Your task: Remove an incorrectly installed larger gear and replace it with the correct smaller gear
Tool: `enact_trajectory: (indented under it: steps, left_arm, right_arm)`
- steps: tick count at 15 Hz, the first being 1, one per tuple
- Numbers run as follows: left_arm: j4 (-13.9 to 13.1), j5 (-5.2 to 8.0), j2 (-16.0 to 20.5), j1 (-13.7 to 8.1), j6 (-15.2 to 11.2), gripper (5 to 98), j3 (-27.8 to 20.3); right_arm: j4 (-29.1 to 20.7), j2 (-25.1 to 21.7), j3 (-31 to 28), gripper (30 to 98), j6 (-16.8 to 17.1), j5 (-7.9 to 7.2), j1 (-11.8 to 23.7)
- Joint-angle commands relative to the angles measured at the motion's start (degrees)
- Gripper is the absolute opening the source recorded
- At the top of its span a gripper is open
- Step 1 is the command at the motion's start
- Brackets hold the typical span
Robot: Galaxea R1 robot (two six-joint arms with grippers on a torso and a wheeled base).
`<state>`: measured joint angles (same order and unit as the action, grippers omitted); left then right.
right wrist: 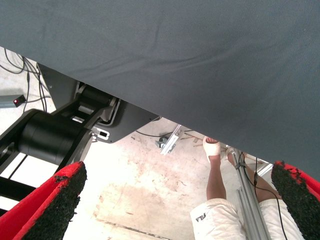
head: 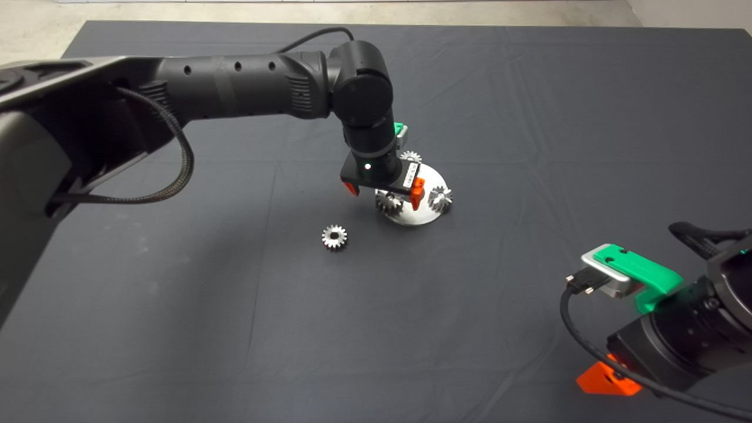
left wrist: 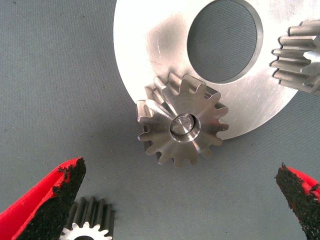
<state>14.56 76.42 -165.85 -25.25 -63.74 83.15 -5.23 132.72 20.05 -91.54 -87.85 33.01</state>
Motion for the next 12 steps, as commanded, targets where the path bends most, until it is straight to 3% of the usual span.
enact_trajectory:
  steps: [1,5,8,12]
  left_arm:
    - [0.32,-1.62,-0.14,-0.6,0.2,98.2,-0.2]
    - [0.3,-1.8,-0.05,-0.6,0.2,98.2,-0.2]
    - [0.34,-2.89,-0.14,-0.6,0.2,98.2,0.06]
    - [1.01,-3.29,0.02,-0.51,0.29,98.2,0.87]
  right_arm:
    - [0.13,-0.66,0.14,97.6,-0.04,-7.15,0.92]
    - [0.13,-1.27,1.38,97.6,0.31,-7.15,1.05]
    - [0.13,-1.36,1.46,97.6,0.31,-7.15,1.09]
    - [0.14,-1.36,1.38,97.6,0.31,-7.15,1.27]
